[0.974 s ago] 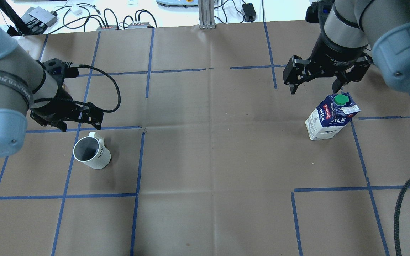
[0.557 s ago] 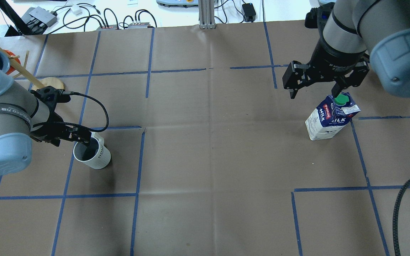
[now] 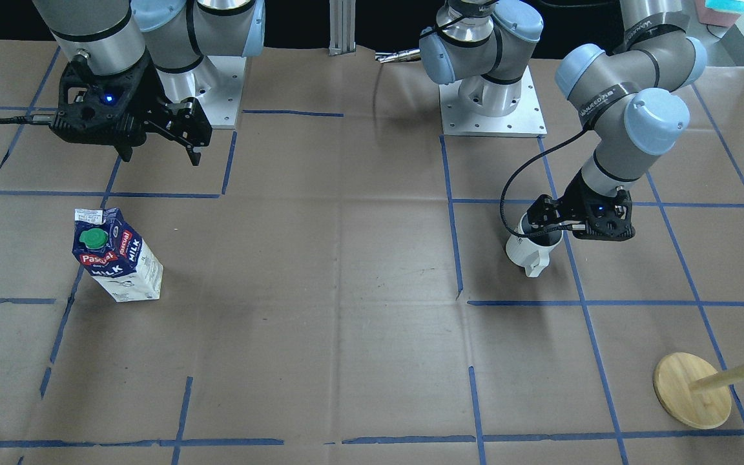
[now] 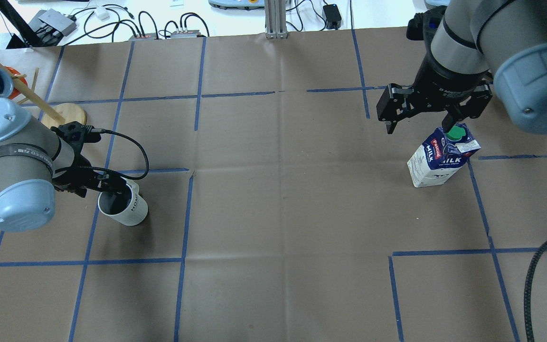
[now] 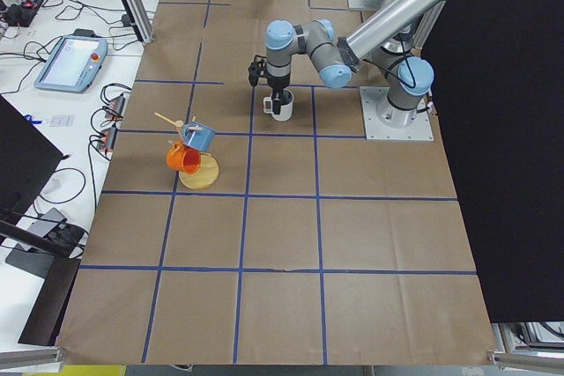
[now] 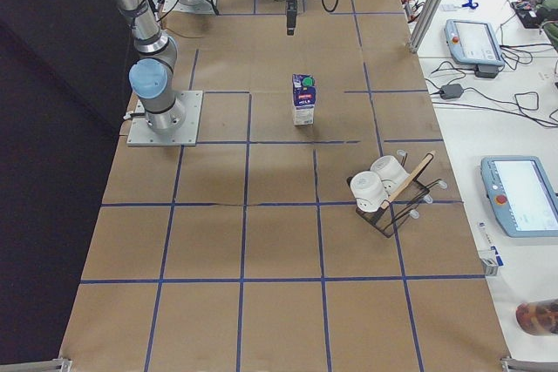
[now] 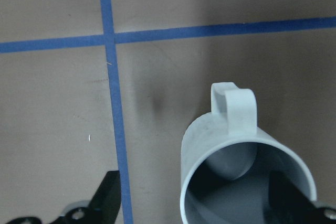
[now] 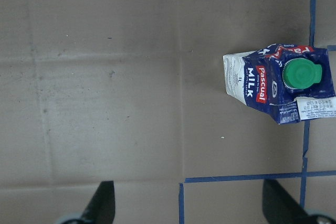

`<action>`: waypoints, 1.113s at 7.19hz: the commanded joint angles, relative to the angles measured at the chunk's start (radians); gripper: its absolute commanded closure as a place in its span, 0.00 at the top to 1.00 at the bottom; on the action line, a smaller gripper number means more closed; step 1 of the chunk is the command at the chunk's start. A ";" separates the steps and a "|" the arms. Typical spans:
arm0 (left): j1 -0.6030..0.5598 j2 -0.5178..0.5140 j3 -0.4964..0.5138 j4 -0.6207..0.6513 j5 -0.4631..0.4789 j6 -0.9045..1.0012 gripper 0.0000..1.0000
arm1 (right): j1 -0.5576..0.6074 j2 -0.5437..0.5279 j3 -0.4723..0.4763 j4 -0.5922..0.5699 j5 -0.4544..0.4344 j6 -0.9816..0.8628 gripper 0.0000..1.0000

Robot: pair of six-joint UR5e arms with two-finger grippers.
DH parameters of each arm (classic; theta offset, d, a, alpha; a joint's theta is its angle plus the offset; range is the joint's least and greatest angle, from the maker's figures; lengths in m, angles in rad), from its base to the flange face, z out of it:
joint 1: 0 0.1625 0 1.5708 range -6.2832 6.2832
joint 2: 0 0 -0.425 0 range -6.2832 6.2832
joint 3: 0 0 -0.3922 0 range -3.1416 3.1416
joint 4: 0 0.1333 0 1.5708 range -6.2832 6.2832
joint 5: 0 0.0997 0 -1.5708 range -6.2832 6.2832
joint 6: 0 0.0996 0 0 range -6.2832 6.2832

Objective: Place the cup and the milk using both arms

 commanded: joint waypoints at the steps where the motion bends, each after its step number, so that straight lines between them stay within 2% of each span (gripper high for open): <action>1: 0.001 -0.011 -0.012 0.009 0.008 0.000 0.46 | 0.001 -0.004 -0.001 -0.002 0.000 0.011 1.00; 2: 0.001 -0.009 -0.013 0.006 0.011 -0.004 0.18 | 0.001 0.001 -0.002 -0.003 0.001 0.011 1.00; 3: 0.001 -0.009 -0.013 0.000 0.011 -0.007 0.02 | 0.001 -0.002 -0.002 -0.018 0.000 0.013 1.00; 6: -0.014 0.015 0.025 0.010 -0.005 -0.017 0.00 | 0.001 -0.004 -0.004 -0.020 0.001 0.008 1.00; 8: -0.096 -0.014 0.114 -0.003 -0.100 -0.153 0.00 | 0.001 -0.002 -0.004 -0.020 -0.003 -0.001 1.00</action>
